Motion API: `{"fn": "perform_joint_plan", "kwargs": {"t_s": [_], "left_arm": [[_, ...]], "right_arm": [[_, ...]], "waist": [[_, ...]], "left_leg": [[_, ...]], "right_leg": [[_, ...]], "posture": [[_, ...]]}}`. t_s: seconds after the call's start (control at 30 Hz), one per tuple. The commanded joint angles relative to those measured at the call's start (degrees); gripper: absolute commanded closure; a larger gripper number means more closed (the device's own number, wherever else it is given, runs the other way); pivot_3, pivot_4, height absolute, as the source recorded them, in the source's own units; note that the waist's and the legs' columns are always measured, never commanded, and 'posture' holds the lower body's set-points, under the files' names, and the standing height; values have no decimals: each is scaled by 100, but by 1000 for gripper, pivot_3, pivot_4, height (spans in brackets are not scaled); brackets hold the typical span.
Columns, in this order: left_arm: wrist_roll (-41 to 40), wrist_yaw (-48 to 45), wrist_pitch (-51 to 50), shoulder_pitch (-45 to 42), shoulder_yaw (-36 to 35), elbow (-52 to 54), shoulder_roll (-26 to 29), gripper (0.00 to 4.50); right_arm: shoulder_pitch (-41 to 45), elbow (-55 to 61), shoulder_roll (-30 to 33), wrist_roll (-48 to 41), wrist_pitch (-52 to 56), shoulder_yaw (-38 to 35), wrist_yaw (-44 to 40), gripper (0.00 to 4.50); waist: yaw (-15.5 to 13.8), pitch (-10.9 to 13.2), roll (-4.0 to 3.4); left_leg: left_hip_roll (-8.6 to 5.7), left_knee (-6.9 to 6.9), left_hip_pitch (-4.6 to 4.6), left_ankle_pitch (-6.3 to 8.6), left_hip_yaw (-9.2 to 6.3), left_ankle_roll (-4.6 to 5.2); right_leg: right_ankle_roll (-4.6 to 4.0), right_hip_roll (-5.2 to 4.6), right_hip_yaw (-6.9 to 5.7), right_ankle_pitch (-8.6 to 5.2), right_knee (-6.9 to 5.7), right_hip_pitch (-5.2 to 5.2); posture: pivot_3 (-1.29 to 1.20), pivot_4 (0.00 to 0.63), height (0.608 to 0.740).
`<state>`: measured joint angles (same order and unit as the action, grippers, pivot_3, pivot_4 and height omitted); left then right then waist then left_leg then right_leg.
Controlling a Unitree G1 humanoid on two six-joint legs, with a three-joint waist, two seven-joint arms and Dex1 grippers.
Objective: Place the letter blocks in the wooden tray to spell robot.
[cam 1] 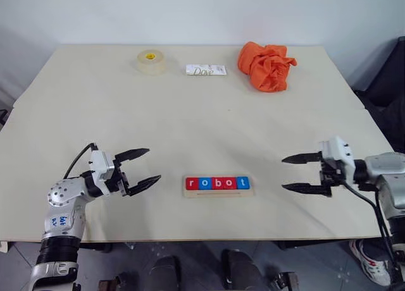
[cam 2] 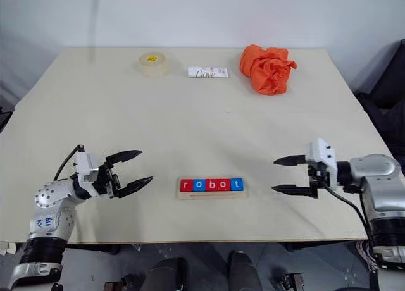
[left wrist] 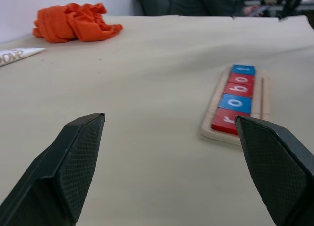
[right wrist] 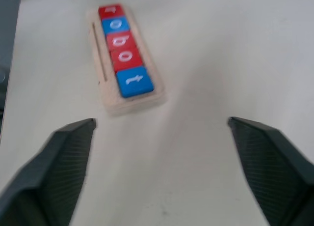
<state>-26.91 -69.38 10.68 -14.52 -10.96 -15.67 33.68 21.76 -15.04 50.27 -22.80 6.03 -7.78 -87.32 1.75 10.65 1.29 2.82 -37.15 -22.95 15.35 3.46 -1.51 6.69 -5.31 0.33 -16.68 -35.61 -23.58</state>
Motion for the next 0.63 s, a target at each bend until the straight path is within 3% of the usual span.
{"fn": "perform_joint_plan", "kwargs": {"t_s": [0.03, 0.1, 0.17, 0.63], "left_arm": [[-226, -184, -24, -25, -227, 94, 170, 0], [-309, -306, -63, 30, -331, 87, 279, 0], [-312, -355, -28, 26, -387, 22, 315, 0], [-414, -209, -20, -156, -509, 93, 93, 0]], "right_arm": [[25, -195, 111, -308, -187, -292, -360, 82], [16, -390, 183, -244, -408, -317, -331, 82], [-39, -395, 260, -794, -342, -312, -455, 82], [539, -1259, 265, -746, -534, -392, -397, 82]], "waist": [[-12, 0, 0], [-17, 0, 0], [-17, 1, -1], [-19, 1, -2]], "left_leg": [[0, 0, 0, 0, 0, 0], [-1, -2, -2, 0, 0, 0], [-3, 0, -3, 0, 0, 0], [-3, 0, -4, 0, 2, 1]], "right_leg": [[0, -1, 0, 0, 0, 0], [0, -3, 0, 0, 1, 1], [0, -5, 0, 0, 3, 0], [0, -7, 1, 0, 4, 0]], "posture": [[0, 150, 740], [0, 150, 740], [0, 150, 740], [0, 150, 740]]}}
